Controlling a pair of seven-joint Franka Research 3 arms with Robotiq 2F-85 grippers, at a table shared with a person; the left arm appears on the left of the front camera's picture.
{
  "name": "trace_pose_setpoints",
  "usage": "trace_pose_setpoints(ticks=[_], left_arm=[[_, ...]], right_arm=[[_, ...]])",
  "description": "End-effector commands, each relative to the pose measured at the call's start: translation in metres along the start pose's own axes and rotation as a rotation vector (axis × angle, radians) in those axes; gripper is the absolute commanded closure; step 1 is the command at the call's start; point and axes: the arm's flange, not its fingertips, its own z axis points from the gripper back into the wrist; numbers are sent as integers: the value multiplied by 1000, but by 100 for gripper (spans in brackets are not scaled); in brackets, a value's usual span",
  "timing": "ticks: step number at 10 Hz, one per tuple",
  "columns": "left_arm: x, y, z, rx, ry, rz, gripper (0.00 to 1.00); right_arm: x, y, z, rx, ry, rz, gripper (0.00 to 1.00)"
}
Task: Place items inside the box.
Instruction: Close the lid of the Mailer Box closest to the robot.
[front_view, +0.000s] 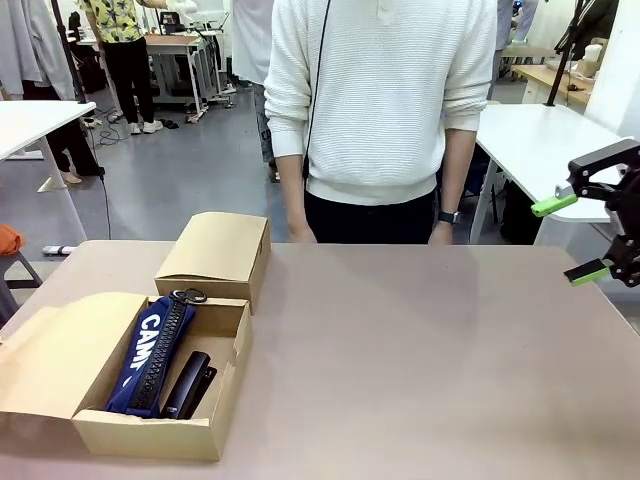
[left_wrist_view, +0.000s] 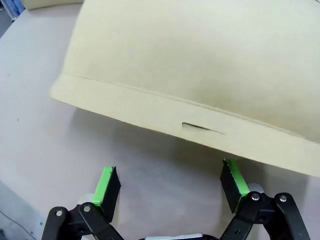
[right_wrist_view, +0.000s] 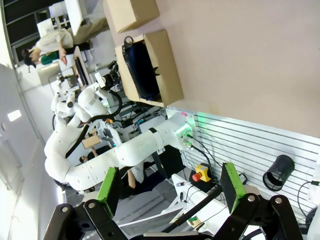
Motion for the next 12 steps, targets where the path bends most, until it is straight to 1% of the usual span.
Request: trace_pose_setpoints(ticks=[1,2,3,4,7,8,9,10,11,12], left_arm=[[-32,-1,-7,-1,67,8,0],[-29,-2,-10,-4,15,6,0],[-21,-6,-13,-13,-110,8,0],[-13,-12,-18,-31,-191,-2,0],[20,-27,-27,-49,-318,-78,0],[35,-31,-25,-41,-383,-94,0],[49,-36,-24,-58,-442,-106,0],[59,-39,-22,-80,-501,-109,0],[71,-43,-19,-101,-585,-90,0],[84,-50,-14,-87,-626,-89,0]], right_arm=[[1,-1,2,3,3,25,0],[1,-1,2,3,3,25,0],[1,-1,2,3,3,25,0],[1,-1,2,3,3,25,0],[1,-1,2,3,3,25,0],[1,-1,2,3,3,25,0],[1,-1,2,3,3,25,0],[1,-1,2,3,3,25,0],[1,-1,2,3,3,25,0],[1,-1,2,3,3,25,0]])
